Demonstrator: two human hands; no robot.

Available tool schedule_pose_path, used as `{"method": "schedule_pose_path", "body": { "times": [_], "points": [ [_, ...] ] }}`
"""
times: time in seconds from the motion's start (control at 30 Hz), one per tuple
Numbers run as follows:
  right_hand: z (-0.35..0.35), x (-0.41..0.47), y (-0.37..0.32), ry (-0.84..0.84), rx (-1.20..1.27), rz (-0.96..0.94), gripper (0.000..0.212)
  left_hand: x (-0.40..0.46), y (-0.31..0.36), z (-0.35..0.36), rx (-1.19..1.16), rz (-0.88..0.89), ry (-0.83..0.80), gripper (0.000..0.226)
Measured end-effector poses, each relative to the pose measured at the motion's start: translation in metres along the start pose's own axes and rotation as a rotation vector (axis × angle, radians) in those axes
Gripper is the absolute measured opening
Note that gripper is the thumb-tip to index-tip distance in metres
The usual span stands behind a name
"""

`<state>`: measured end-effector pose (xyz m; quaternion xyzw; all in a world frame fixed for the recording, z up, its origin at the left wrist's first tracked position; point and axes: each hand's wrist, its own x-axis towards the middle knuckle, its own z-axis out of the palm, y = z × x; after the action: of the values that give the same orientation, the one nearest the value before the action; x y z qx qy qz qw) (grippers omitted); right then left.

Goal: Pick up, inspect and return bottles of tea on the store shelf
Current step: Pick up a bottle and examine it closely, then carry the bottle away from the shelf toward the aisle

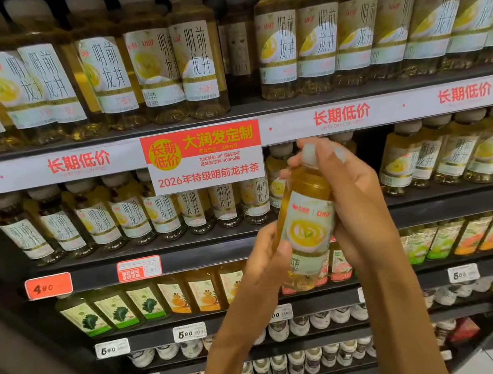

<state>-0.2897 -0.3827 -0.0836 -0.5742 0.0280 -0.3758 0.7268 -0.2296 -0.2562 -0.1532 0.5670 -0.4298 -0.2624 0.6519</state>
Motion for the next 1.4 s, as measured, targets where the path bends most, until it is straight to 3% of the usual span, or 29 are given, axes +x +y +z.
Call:
{"method": "schedule_pose_path", "body": {
  "times": [0.03,0.1,0.23,0.37,0.53,0.63,0.77,0.87,1.1,1.27,1.4],
  "points": [
    [0.0,0.0,0.001,-0.009,0.016,0.017,0.042,0.002,-0.001,0.002,-0.017,-0.02,0.019,0.038],
    [-0.001,0.0,0.004,-0.03,0.061,0.034,0.043,0.009,-0.003,0.005,-0.096,-0.117,0.121,0.041],
    [0.003,0.001,0.008,-0.099,0.183,0.073,0.053,0.002,-0.004,-0.001,-0.263,-0.219,0.052,0.057],
    [0.004,-0.001,0.012,-0.079,0.24,0.086,0.051,0.002,-0.005,0.001,-0.168,-0.247,0.053,0.056],
    [-0.001,-0.005,0.009,-0.021,-0.023,-0.028,0.035,0.009,0.002,0.004,-0.002,-0.092,0.124,0.039],
    [-0.001,-0.004,0.01,0.021,-0.045,0.035,0.05,0.01,0.003,0.013,0.038,-0.08,0.173,0.053],
    [-0.005,0.001,0.013,0.017,0.105,0.132,0.052,0.005,0.007,0.011,-0.071,-0.188,0.18,0.061],
    [-0.01,0.002,0.018,0.05,0.19,0.193,0.047,0.002,0.01,0.008,-0.111,-0.242,0.165,0.055],
    [-0.039,-0.02,0.023,0.205,0.234,0.23,0.031,0.003,-0.001,0.026,-0.057,-0.388,0.134,0.073],
    [-0.085,-0.058,0.02,0.404,0.212,0.28,0.028,0.015,-0.041,0.069,-0.025,-0.631,0.089,0.037],
    [-0.131,-0.103,-0.001,0.555,0.228,0.238,0.026,0.02,-0.067,0.121,-0.033,-0.74,-0.112,0.04]
  ]
}}
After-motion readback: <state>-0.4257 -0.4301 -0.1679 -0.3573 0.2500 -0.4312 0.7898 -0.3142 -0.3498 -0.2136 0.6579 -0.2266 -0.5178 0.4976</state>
